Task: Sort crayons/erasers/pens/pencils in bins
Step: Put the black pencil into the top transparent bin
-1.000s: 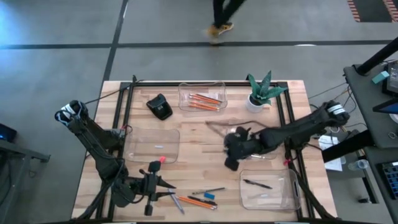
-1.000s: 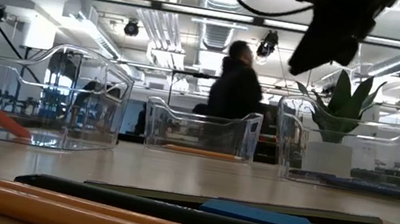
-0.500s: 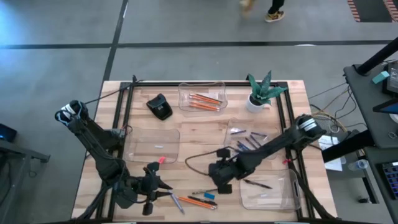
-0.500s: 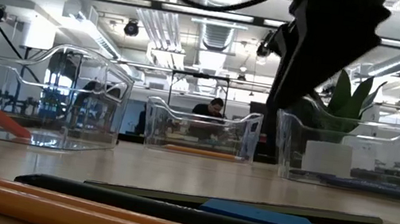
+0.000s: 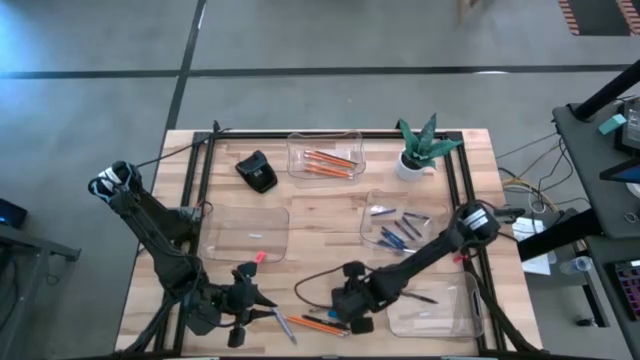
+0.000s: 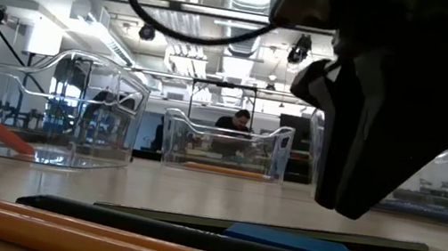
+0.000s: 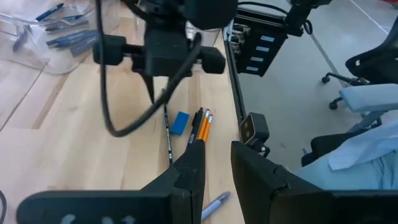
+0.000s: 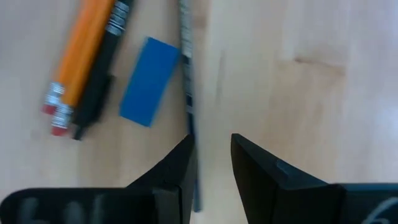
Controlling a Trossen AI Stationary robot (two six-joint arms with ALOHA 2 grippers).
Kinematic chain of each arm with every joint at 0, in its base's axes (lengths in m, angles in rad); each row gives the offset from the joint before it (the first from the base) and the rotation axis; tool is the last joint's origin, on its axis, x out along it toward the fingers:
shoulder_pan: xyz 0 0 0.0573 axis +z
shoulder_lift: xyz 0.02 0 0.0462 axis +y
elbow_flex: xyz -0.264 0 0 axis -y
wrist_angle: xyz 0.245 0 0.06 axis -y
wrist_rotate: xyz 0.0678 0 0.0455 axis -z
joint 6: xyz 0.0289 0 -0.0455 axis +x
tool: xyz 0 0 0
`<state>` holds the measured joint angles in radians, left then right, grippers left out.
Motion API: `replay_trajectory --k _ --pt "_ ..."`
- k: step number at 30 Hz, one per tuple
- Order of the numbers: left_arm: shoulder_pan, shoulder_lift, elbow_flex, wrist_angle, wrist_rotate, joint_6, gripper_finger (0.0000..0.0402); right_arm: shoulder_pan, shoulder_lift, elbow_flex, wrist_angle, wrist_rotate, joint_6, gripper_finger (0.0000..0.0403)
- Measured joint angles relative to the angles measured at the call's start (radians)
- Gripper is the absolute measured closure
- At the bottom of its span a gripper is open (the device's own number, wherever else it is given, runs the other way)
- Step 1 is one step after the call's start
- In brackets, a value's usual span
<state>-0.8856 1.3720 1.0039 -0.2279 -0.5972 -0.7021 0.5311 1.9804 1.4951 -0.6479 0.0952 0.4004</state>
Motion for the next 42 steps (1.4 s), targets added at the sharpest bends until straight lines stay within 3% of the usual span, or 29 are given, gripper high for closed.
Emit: replay_trajectory --k 15,34,42 --pt "0.0 0.0 0.0 0.002 0.001 -0.001 0.034 0.018 0.039 0.022 0.019 0.02 0.007 0.031" --pt "-0.001 0.0 0.0 0.0 0.017 0.002 0.034 -0.017 0.07 0.028 -0.013 -0.085 0.21 0.031" --pt "0.0 0.0 0.0 0.0 0.019 0.011 0.034 -0.017 0.151 0.135 -0.125 -0.095 0.205 0.0313"
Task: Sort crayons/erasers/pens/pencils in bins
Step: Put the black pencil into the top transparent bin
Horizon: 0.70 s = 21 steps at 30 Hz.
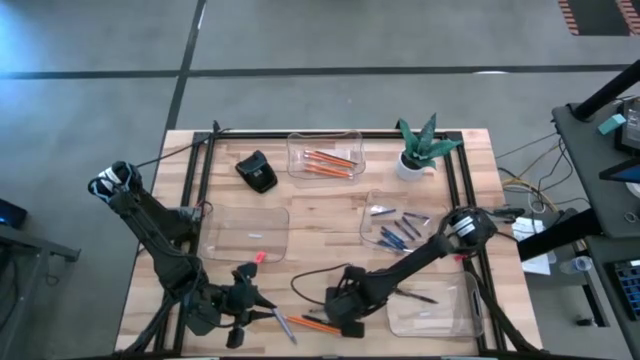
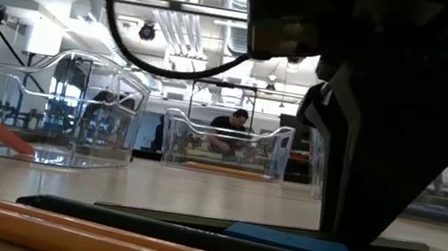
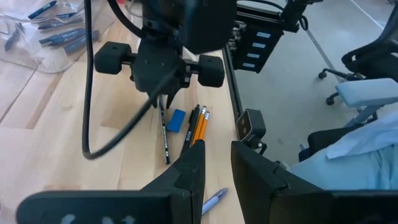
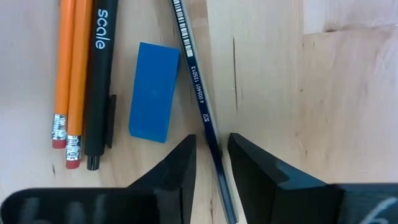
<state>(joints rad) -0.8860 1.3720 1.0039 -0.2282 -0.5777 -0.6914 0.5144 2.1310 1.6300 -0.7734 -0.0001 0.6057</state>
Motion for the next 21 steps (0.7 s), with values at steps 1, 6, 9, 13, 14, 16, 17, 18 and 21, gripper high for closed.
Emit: replay_trajectory --k 1,6,9,13,14,16,17,18,21 --pt "0.0 0.0 0.0 -0.001 0.0 0.0 0.034 0.0 0.019 0.028 -0.035 0.0 -0.001 0.0318" --pt "0.0 0.0 0.0 -0.009 0.0 0.0 0.034 0.0 0.107 0.163 -0.183 -0.003 -0.043 0.0373" --pt "0.0 0.0 0.0 -0.008 0.0 0.0 0.034 -0.003 0.135 0.225 -0.242 -0.001 -0.076 0.0387" --pt "0.0 0.0 0.0 -0.008 0.001 0.0 0.034 -0.004 0.135 0.267 -0.288 0.02 -0.105 0.0391" --pt "0.0 0.0 0.0 -0.008 0.002 0.0 0.034 -0.005 0.133 0.271 -0.292 0.026 -0.111 0.0391" --pt "0.0 0.0 0.0 -0.009 0.005 0.0 0.034 -0.005 0.125 0.286 -0.307 0.049 -0.125 0.0392" --pt "0.0 0.0 0.0 -0.009 0.005 0.0 0.034 -0.005 0.124 0.292 -0.317 0.065 -0.132 0.0392" --pt "0.0 0.0 0.0 -0.01 0.006 0.0 0.034 -0.005 0.122 0.297 -0.325 0.081 -0.14 0.0392" --pt "0.0 0.0 0.0 -0.022 0.008 -0.001 0.034 -0.013 0.111 0.309 -0.338 0.157 -0.157 0.0393"
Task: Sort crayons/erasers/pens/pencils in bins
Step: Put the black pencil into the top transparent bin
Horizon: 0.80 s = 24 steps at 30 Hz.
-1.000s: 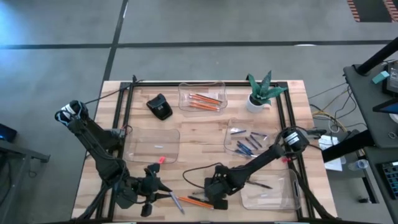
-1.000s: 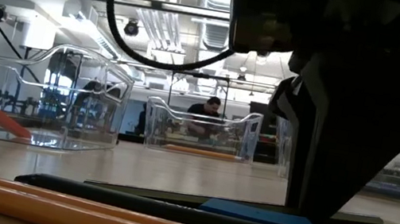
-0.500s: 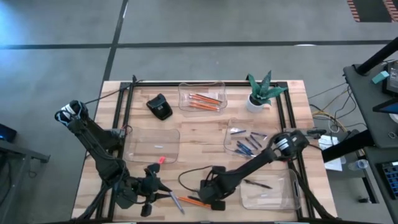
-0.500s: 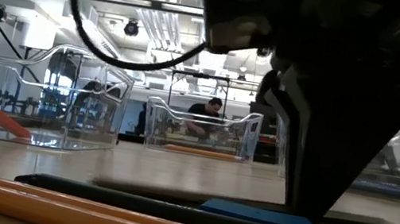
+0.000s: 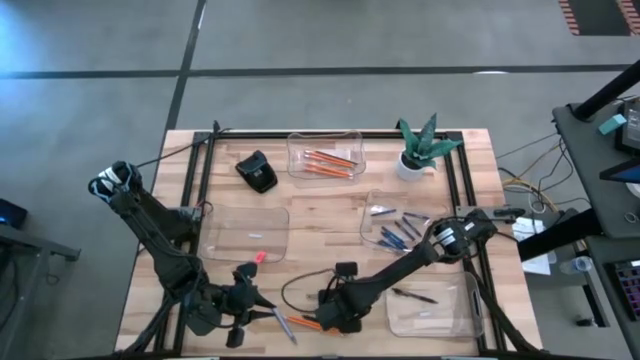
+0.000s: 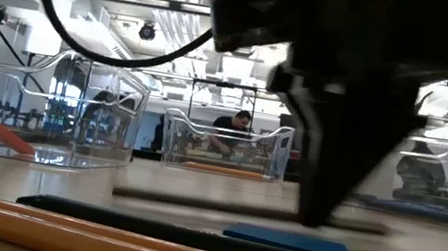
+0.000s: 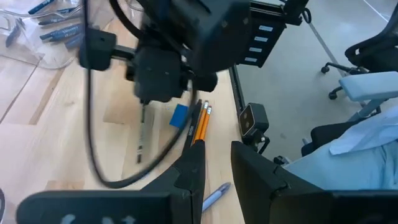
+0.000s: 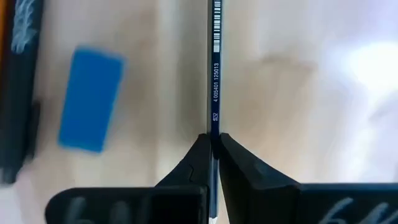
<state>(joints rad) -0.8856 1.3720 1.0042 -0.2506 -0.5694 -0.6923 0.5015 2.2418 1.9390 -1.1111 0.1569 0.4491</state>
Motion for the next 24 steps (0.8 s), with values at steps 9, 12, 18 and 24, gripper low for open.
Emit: replay_trajectory --k 9,12,18,24 --pt "0.0 0.0 0.0 -0.006 0.0 -0.002 0.034 -0.029 -0.11 -0.017 -0.05 0.148 -0.005 0.0394" --pt "0.0 0.0 0.0 -0.006 0.0 -0.002 0.034 -0.046 -0.17 -0.034 -0.052 0.202 -0.005 0.0396" --pt "0.0 0.0 -0.003 -0.007 0.0 -0.001 0.034 -0.087 -0.297 -0.056 -0.06 0.389 -0.03 0.0397" --pt "0.0 0.0 -0.011 -0.005 -0.001 0.034 0.034 -0.188 -0.407 -0.103 -0.049 0.582 -0.105 0.0396"
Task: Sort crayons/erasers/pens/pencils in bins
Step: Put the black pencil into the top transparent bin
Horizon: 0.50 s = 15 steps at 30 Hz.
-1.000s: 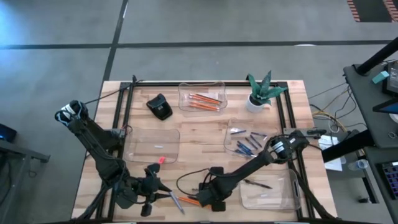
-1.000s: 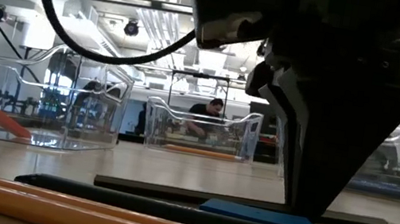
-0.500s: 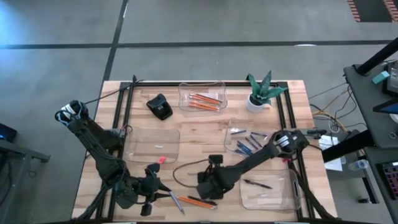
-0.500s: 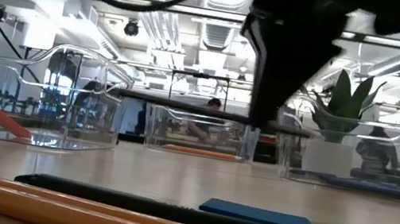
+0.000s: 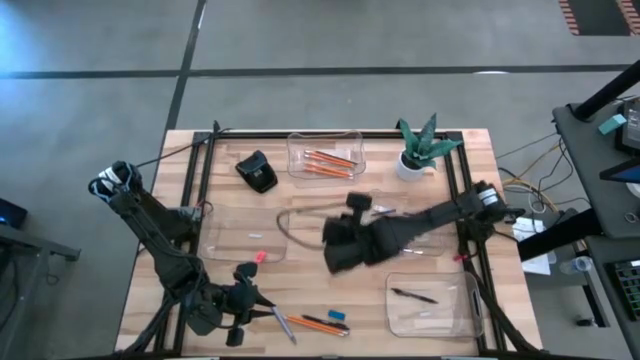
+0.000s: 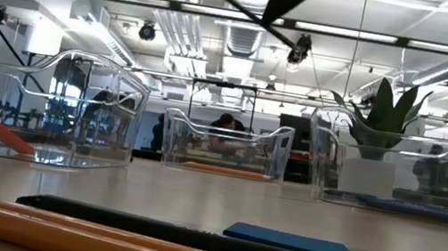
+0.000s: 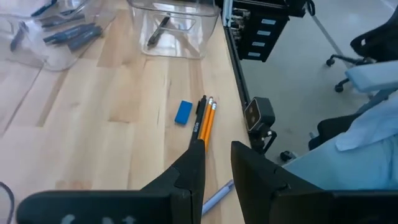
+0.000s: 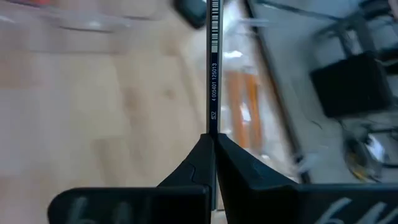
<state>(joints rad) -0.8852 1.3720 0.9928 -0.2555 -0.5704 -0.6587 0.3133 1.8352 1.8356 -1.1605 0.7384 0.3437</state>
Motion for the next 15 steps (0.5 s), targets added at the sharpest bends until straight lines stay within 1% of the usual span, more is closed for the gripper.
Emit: replay_trajectory --k 4,9,11,13,15 --pt "0.002 0.0 -0.006 0.001 -0.008 0.019 0.034 -0.119 -0.031 -0.044 0.052 0.0 -0.077 0.0396" --pt "0.002 0.0 -0.024 0.003 -0.047 0.02 0.034 -0.287 -0.03 -0.079 0.158 -0.012 -0.197 0.0395" --pt "0.003 0.0 -0.035 0.006 -0.07 0.014 0.034 -0.354 -0.024 -0.083 0.215 -0.06 -0.233 0.0395" --pt "0.005 0.0 -0.042 0.006 -0.091 0.012 0.034 -0.419 -0.019 -0.089 0.262 -0.132 -0.259 0.0395" --pt "0.011 0.0 -0.045 0.009 -0.095 0.011 0.034 -0.475 -0.01 -0.094 0.31 -0.19 -0.284 0.0395"
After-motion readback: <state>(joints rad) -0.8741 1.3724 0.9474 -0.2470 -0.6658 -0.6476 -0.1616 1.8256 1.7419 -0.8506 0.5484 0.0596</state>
